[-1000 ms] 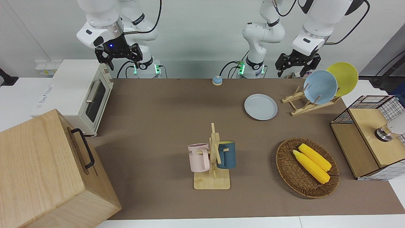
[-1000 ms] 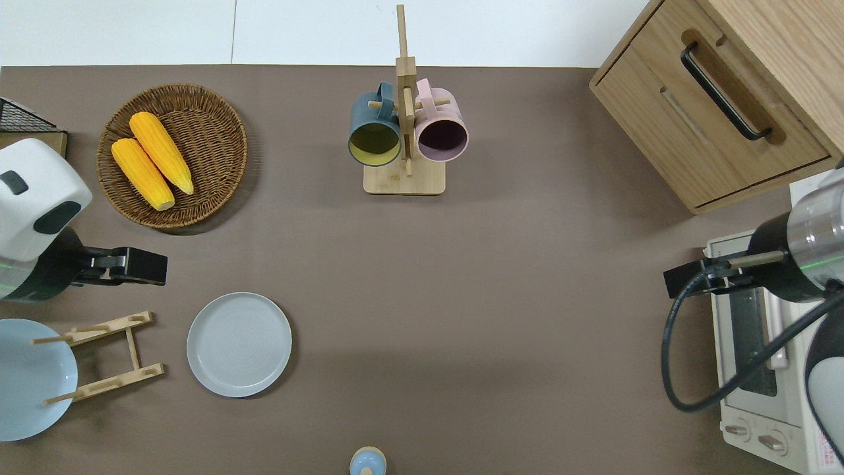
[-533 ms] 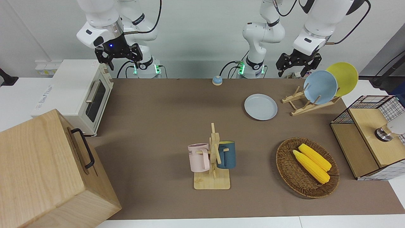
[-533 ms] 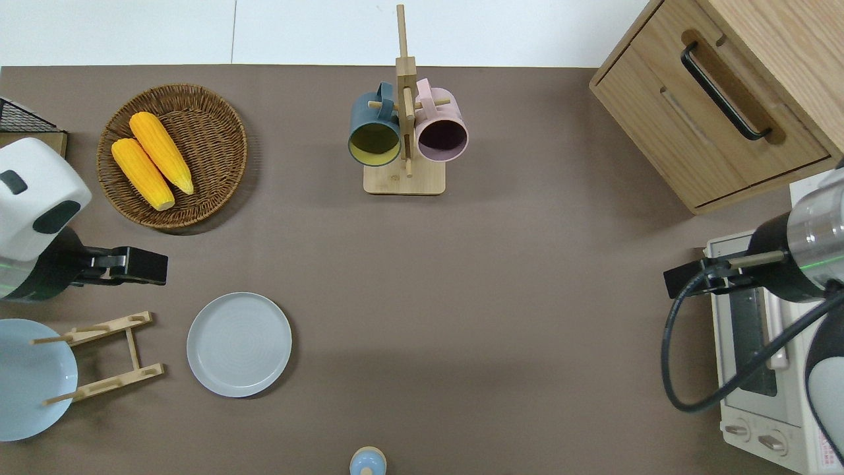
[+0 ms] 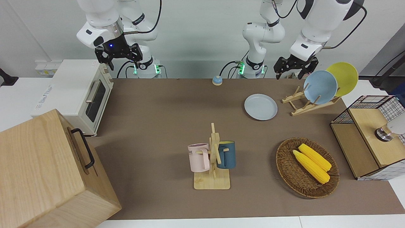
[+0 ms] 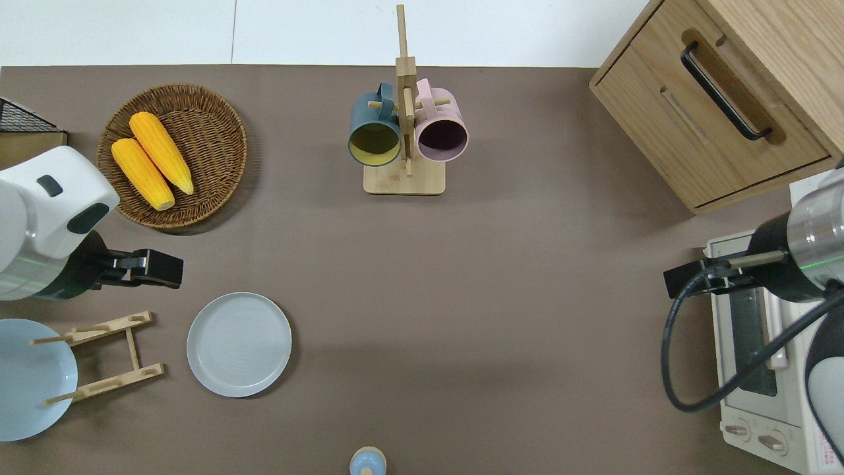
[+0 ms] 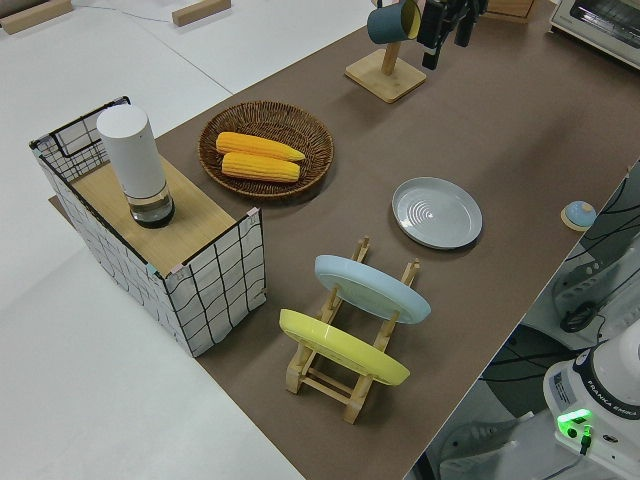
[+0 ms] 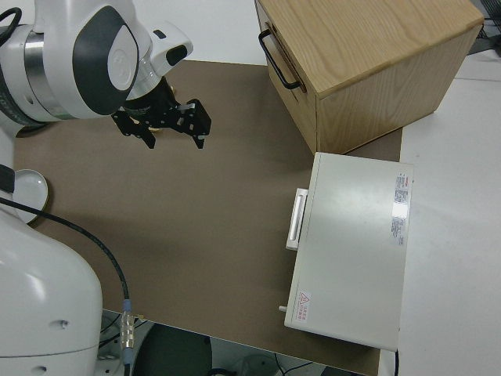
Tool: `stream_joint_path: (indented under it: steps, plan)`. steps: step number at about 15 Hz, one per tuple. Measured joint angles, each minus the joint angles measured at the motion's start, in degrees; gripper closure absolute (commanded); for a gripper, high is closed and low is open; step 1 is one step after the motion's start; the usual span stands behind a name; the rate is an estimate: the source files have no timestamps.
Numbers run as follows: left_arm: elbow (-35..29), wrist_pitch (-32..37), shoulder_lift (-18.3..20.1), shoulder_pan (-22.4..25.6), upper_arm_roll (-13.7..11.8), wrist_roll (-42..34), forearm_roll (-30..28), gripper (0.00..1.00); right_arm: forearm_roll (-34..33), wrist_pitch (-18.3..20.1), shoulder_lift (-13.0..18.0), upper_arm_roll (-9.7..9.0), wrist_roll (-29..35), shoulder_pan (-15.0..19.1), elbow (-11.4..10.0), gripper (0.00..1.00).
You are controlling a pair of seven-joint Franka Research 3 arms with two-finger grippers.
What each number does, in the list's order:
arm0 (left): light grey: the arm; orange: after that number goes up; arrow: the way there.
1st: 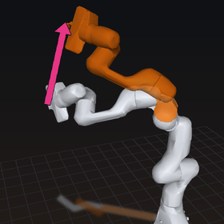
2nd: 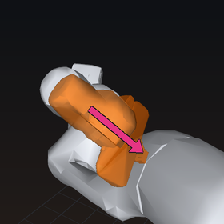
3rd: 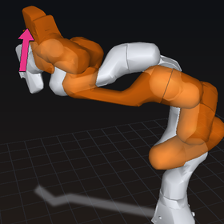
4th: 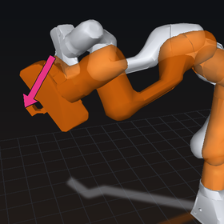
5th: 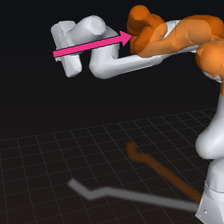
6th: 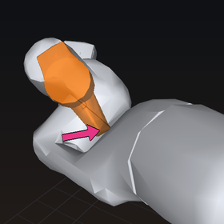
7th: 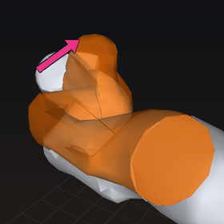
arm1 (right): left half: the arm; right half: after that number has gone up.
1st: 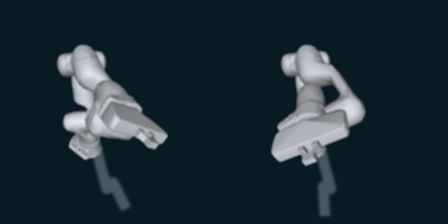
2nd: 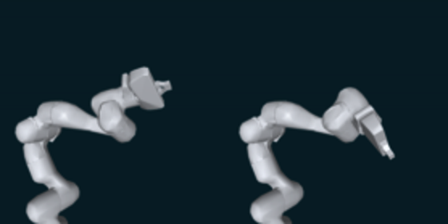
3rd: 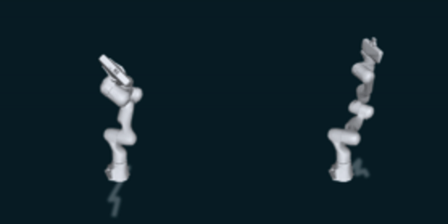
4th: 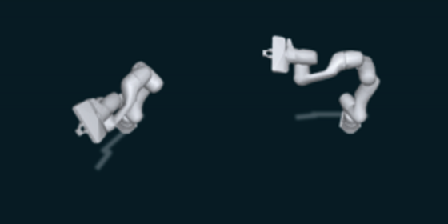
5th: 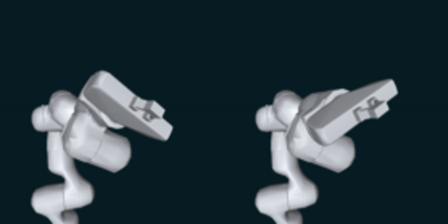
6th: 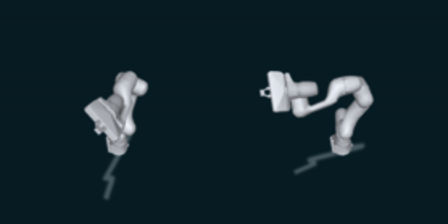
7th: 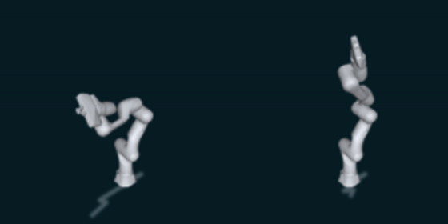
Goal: Pick gray plate from table and place it on lower plate rack with left arm
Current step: 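Move the left gripper over the gray plate and grasp its edge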
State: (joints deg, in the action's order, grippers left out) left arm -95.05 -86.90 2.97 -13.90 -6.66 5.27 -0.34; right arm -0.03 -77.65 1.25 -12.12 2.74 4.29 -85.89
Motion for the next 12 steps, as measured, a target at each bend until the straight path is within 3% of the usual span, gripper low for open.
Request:
stream_joint_path:
  steps: [4,12]
  plan:
    - [-7.99,-6.71,0.19,0.03,-0.49,-0.03,0.21,0.00,0.00,0.00,0.00,0.00,0.00,0.00,0.00,0.013]
    - [-25.23,-19.27,2.03,0.08,-4.46,-2.15,5.05,0.01,0.00,0.00,0.00,0.00,0.00,0.00,0.00,0.011]
